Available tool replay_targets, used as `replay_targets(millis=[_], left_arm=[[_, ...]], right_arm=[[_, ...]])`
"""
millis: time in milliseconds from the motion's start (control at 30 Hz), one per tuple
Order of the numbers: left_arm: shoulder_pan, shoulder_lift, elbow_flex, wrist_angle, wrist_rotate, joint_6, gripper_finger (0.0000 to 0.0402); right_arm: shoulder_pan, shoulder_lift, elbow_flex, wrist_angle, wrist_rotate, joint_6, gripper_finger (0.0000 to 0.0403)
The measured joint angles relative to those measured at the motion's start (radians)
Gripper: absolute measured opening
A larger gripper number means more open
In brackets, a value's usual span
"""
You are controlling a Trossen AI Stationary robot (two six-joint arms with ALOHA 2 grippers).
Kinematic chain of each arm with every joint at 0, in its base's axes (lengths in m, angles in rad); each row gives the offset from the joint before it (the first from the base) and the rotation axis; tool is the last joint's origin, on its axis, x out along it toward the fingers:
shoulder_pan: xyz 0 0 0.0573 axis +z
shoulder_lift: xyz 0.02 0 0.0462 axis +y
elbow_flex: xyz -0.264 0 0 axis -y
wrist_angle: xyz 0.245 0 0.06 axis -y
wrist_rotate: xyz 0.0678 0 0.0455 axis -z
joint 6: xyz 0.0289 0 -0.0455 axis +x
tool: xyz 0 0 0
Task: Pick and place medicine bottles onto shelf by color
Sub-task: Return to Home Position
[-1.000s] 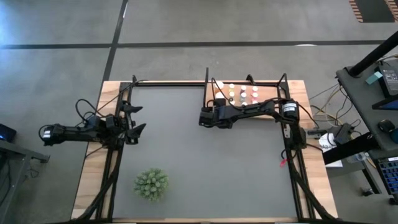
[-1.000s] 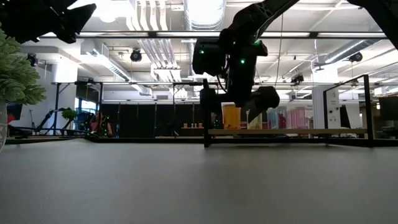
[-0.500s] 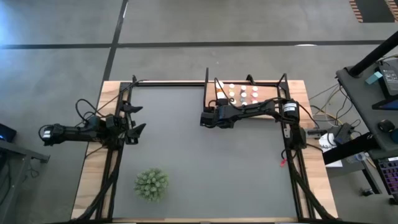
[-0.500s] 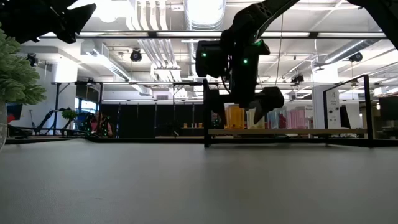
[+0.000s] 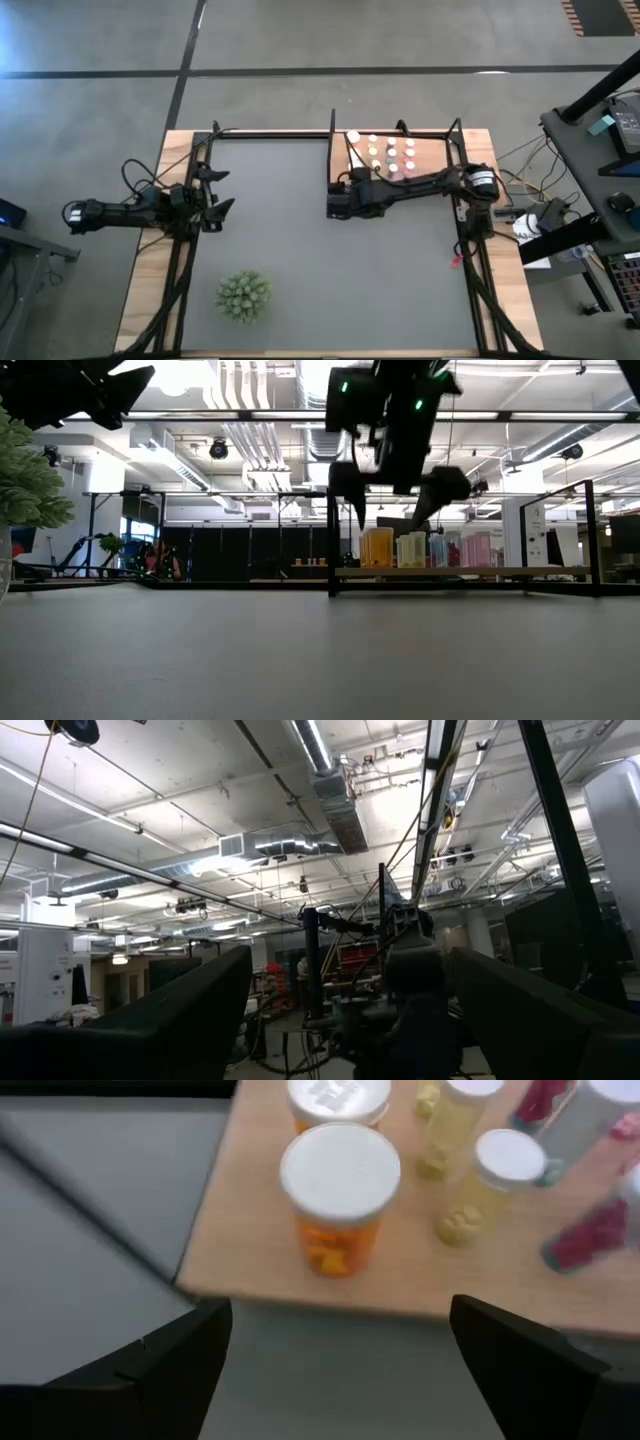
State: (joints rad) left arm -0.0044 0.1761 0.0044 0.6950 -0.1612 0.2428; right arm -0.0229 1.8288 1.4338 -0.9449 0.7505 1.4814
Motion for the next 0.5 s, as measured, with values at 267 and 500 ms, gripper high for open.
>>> replay_targets(millis=[267, 500], left_arm=[[0.0, 0.0, 0.0, 0.0, 0.0, 0.0, 0.0322], [0.0, 0.0, 0.0, -0.002, 0.0, 0.0, 0.0322]], right_arm=[[0.215, -0.156, -0.115, 0.116, 0.223, -0.11, 0.0358], [0.342, -0.347, -0.406, 0.526, 0.384, -0.341, 0.0345]])
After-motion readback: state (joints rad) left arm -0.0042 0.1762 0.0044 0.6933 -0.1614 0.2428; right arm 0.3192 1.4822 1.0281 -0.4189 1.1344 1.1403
